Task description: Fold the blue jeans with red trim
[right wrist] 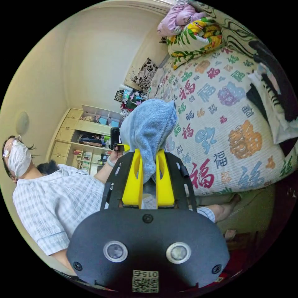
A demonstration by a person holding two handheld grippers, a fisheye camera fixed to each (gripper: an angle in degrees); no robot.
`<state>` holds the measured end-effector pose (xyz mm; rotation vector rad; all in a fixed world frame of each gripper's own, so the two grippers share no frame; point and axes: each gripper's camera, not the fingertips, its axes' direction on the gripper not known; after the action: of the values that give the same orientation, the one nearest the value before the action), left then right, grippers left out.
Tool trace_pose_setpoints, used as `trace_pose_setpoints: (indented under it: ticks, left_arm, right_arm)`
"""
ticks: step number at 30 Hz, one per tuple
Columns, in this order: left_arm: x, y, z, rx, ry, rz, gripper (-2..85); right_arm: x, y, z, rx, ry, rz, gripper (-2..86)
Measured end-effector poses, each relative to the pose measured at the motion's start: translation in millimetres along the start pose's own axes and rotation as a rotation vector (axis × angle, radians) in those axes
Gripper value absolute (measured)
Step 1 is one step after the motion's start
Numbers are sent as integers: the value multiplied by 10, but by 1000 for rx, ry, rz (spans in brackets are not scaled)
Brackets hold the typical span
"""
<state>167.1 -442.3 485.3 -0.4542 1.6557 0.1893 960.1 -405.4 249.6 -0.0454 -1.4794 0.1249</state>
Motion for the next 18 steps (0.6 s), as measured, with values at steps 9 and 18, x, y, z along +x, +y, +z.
trace_pose_setpoints:
  ticks: [9, 18]
  left_arm:
    - [302, -1795, 1888, 201, 257, 14, 83]
    - [-323, -2933, 3692, 260, 153, -227, 95]
  right_arm:
    - [-589, -1714, -2031, -68, 589, -168, 69]
    - [67, -2921, -2408, -4, 1187, 18, 46]
